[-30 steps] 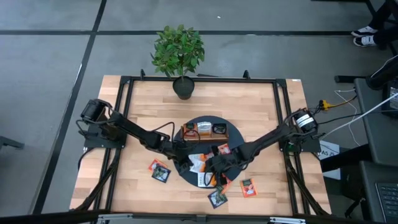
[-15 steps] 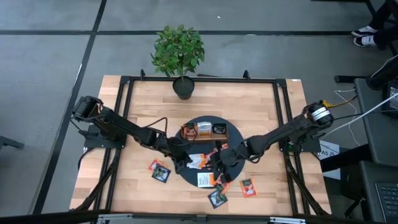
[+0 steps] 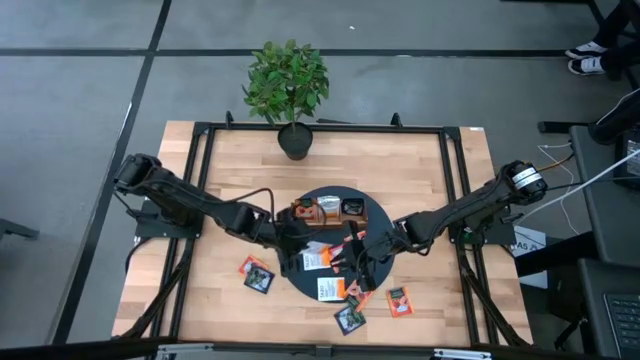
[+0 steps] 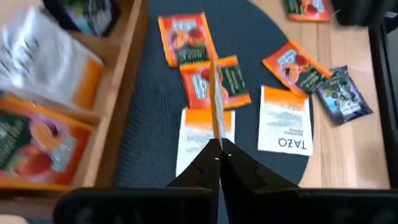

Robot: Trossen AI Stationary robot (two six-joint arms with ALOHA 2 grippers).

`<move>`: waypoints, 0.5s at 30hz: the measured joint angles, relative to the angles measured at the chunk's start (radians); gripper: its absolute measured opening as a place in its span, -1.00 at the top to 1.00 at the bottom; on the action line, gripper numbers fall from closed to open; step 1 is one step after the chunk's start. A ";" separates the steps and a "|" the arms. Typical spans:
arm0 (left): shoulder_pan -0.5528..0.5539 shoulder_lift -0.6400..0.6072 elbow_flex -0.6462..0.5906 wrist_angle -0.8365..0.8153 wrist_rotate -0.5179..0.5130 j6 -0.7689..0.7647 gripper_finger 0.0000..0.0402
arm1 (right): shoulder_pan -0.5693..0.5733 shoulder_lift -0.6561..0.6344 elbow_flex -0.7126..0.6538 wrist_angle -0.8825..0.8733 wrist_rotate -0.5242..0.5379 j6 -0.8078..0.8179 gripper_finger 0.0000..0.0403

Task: Pick & Place Tea
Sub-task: Put the white tea bag into the middle of the wooden organizer

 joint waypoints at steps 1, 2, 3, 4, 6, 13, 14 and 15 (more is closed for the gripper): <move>0.000 0.000 0.015 -0.012 -0.006 0.013 0.99 | -0.002 0.000 0.000 0.000 0.013 0.004 0.77; 0.000 -0.001 0.026 -0.021 -0.009 0.025 0.99 | -0.003 0.000 0.000 0.002 0.027 0.007 0.77; 0.000 -0.001 0.033 -0.028 -0.013 0.036 0.99 | -0.003 0.000 0.000 0.007 0.044 0.005 0.77; 0.000 -0.001 0.037 -0.036 -0.020 0.044 0.99 | -0.004 0.000 0.000 0.015 0.056 -0.002 0.76; 0.000 -0.001 0.049 -0.066 -0.036 0.059 0.99 | -0.004 0.000 0.000 0.023 0.066 -0.016 0.71; 0.000 -0.001 0.059 -0.083 -0.084 0.156 0.99 | -0.007 -0.004 0.000 0.047 0.198 -0.027 0.29; 0.002 -0.001 0.059 -0.084 -0.084 0.170 0.99 | -0.009 -0.005 0.000 0.046 0.211 -0.027 0.22; 0.003 -0.001 0.059 -0.084 -0.084 0.185 0.99 | -0.012 -0.007 0.000 0.045 0.219 -0.026 0.15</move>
